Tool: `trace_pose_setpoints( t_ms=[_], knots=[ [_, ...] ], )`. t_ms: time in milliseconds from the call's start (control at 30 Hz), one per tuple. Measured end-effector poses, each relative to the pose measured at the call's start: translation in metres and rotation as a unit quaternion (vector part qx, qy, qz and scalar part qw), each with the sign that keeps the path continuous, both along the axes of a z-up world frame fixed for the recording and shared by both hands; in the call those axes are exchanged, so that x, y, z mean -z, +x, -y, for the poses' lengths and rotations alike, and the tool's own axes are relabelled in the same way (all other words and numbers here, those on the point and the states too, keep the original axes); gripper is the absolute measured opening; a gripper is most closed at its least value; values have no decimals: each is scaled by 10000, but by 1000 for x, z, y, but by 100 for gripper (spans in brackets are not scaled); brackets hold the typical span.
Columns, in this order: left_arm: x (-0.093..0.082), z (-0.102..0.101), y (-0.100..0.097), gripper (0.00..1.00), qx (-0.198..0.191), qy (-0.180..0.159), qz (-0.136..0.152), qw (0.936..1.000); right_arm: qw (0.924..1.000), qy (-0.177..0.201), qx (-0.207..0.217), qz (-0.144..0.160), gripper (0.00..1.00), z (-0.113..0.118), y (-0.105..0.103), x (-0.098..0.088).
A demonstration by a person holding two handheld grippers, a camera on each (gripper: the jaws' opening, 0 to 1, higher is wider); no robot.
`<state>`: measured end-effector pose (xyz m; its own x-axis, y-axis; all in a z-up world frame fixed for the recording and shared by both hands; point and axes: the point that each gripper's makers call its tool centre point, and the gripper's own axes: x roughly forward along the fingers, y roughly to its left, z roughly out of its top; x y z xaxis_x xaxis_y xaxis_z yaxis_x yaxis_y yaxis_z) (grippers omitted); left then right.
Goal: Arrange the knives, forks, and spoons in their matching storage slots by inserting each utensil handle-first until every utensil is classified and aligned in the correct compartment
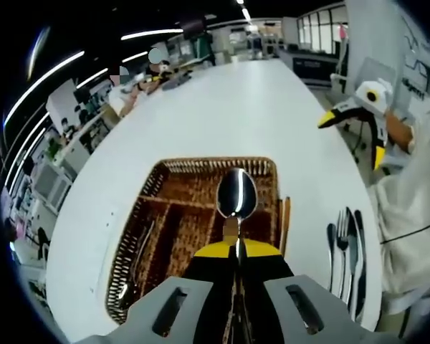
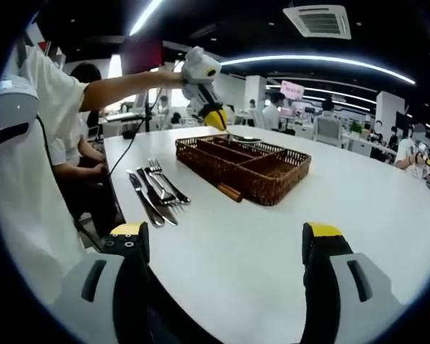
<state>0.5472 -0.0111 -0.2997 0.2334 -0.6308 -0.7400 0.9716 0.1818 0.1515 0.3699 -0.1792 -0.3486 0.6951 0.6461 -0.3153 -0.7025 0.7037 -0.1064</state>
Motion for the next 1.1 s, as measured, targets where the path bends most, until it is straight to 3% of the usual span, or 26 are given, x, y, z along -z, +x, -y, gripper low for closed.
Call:
trace_pose_setpoints(
  t_ms=[333, 700, 1100],
  knots=[
    [-3, -3, 12, 2, -50, -59, 15, 10000, 10000, -60, 36, -6, 91, 3, 3, 2],
    [-5, -16, 46, 2, -341, -222, -21, 9992, 9999, -104, 110, -31, 90, 6, 9, 1],
    [-3, -21, 59, 2, -416, -281, -39, 9987, 9997, -137, 185, -69, 90, 9, 13, 3]
  ],
)
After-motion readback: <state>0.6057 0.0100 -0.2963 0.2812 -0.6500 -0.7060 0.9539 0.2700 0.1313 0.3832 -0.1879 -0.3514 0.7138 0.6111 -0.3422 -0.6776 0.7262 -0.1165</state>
